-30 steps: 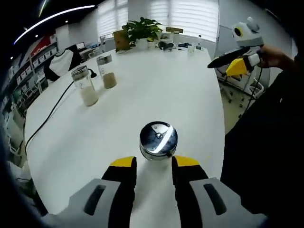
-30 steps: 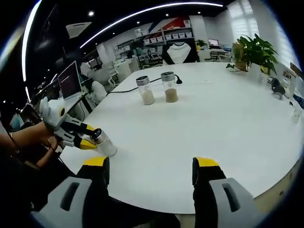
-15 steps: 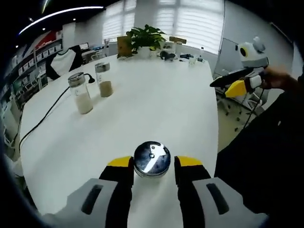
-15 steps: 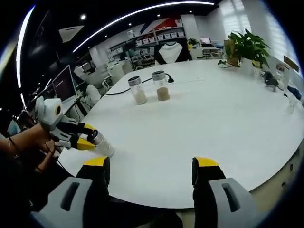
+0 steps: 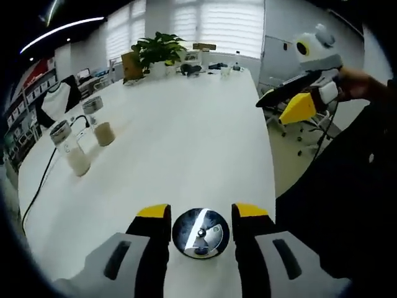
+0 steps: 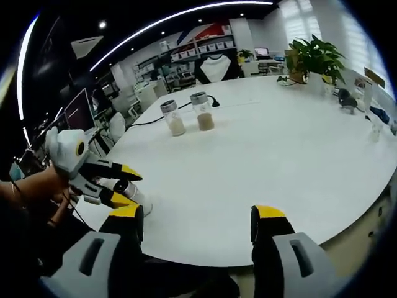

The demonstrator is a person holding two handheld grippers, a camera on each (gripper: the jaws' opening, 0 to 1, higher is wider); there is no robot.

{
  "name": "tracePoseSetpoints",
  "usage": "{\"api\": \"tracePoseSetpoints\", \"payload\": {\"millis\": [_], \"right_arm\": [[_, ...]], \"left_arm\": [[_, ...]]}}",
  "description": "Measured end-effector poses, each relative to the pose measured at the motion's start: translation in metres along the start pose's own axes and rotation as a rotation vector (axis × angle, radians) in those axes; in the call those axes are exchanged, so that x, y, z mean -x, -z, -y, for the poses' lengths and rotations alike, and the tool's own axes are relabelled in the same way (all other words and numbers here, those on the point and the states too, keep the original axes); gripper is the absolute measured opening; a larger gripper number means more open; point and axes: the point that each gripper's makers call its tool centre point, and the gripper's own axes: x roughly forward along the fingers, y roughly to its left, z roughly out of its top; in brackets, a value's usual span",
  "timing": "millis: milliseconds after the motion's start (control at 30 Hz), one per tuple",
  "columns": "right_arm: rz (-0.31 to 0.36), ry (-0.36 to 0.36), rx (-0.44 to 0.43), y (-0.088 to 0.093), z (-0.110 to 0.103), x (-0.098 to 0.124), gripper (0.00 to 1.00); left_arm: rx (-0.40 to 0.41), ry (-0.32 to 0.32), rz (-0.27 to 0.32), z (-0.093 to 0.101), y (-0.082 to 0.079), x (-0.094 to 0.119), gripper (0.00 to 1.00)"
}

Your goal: Rotate the seasoning bottle until the label or dispensing opening points toward the visible target arrow and the bottle remains upright within the marked orientation range

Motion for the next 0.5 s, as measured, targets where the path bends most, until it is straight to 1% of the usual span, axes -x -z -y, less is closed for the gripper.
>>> {"api": "tracePoseSetpoints", "payload": {"millis": [67, 133, 167, 233, 267, 300, 333, 367, 400, 433, 467, 500], "right_arm": [[0.0, 0.0, 0.002, -0.001, 0.0, 0.0, 0.7], [-0.002, -0.001, 0.002, -0.001, 0.0, -0.001, 0.7], [0.003, 0.003, 0.001, -0.002, 0.001, -0.001, 0.7], [0.016, 0.003, -0.003, -0.004, 0.0, -0.001, 0.7], [0.016, -0.001, -0.004, -0.004, 0.0, -0.002, 0.7], [0.015, -0.002, -0.001, -0.004, 0.0, -0.002, 0.7], [0.012, -0.001, 0.006, -0.004, 0.0, -0.002, 0.7], [0.008, -0.003, 0.01, -0.005, -0.001, -0.003, 0.7], [0.008, -0.006, 0.008, -0.005, -0.001, -0.004, 0.7], [0.015, -0.011, 0.0, -0.007, -0.002, -0.004, 0.7], [0.017, -0.012, 0.001, -0.008, -0.003, -0.005, 0.7], [0.018, -0.013, 0.007, -0.009, -0.004, -0.005, 0.7]], "left_arm": [[0.048, -0.04, -0.002, -0.003, 0.005, 0.001, 0.43], [0.116, -0.051, 0.03, -0.003, 0.005, 0.004, 0.43], [0.149, -0.064, 0.036, -0.004, 0.008, 0.006, 0.44], [0.191, -0.115, 0.046, -0.011, 0.013, 0.011, 0.43], [0.201, -0.131, 0.049, -0.012, 0.014, 0.013, 0.42], [0.193, -0.137, 0.058, -0.012, 0.015, 0.016, 0.37], [0.19, -0.145, 0.065, -0.012, 0.015, 0.016, 0.36], [0.196, -0.203, 0.076, -0.02, 0.017, 0.02, 0.36], [0.217, -0.2, 0.09, -0.019, 0.016, 0.019, 0.36], [0.232, -0.219, 0.111, -0.023, 0.015, 0.02, 0.36], [0.25, -0.23, 0.107, -0.022, 0.017, 0.022, 0.36], [0.261, -0.27, 0.108, -0.026, 0.018, 0.025, 0.36]]}}
